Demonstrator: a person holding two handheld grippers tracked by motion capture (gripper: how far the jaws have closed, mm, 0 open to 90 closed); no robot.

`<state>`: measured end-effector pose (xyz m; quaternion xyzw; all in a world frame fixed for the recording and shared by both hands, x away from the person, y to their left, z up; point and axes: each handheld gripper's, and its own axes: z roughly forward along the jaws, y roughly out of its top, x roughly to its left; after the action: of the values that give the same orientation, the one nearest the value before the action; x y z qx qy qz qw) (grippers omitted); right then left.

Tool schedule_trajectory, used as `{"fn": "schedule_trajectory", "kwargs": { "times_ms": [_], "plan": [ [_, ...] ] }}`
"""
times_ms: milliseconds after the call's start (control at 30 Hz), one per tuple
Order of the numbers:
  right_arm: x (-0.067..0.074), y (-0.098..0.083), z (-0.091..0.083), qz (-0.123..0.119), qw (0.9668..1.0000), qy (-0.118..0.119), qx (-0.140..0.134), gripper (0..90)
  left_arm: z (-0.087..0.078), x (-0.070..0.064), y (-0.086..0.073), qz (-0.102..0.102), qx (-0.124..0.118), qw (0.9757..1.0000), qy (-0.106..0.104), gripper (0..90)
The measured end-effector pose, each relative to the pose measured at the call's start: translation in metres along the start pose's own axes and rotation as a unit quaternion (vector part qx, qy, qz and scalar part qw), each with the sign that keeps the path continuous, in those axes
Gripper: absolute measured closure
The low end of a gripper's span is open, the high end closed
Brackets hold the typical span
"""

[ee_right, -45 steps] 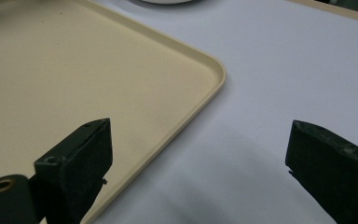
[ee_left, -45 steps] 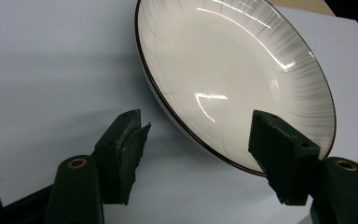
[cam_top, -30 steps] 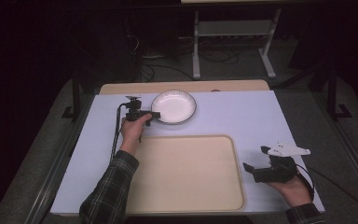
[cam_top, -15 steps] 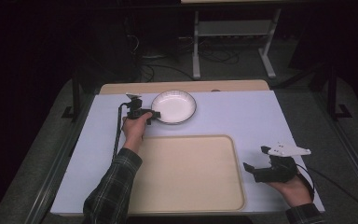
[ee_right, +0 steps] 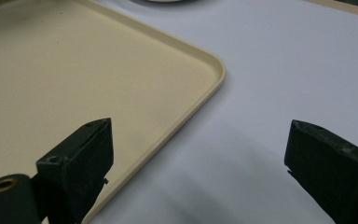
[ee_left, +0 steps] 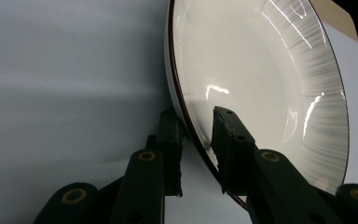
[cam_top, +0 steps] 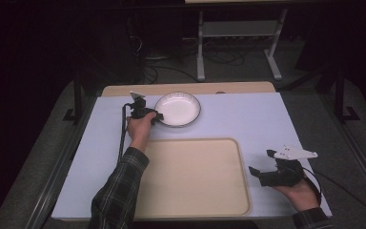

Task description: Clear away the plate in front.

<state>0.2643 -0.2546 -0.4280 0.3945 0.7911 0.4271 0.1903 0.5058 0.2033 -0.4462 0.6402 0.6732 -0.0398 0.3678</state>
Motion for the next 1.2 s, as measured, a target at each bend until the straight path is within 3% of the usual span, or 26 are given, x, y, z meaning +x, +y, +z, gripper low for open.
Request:
{"fn": "schedule_trajectory", "kwargs": {
  "times_ms": [200, 367, 600, 700, 1200],
  "plan": [
    [0.000, 0.000, -0.001, 0.000, 1.0000, 0.000, -0.001, 7.2, 0.001, 0.001, 0.001, -0.008, -0.004, 1.0000, -0.004, 75.7],
    [-0.001, -0.001, -0.001, 0.003, 1.0000, -0.001, -0.002, 7.3, -0.003, 0.002, 0.002, -0.019, -0.013, 0.9995, -0.022, 80.2],
    [-0.001, -0.001, -0.001, 0.001, 1.0000, 0.000, -0.003, 7.5, -0.007, 0.002, 0.003, -0.015, -0.022, 0.9988, -0.042, 84.4],
    [-0.001, -0.001, -0.003, 0.001, 1.0000, -0.001, -0.005, 12.9, -0.008, 0.003, 0.002, -0.020, -0.031, 0.9976, -0.058, 85.1],
    [-0.002, -0.001, -0.003, 0.000, 1.0000, -0.001, -0.009, 12.9, -0.015, 0.010, 0.003, -0.022, -0.040, 0.9948, -0.091, 83.3]
  ]
}}
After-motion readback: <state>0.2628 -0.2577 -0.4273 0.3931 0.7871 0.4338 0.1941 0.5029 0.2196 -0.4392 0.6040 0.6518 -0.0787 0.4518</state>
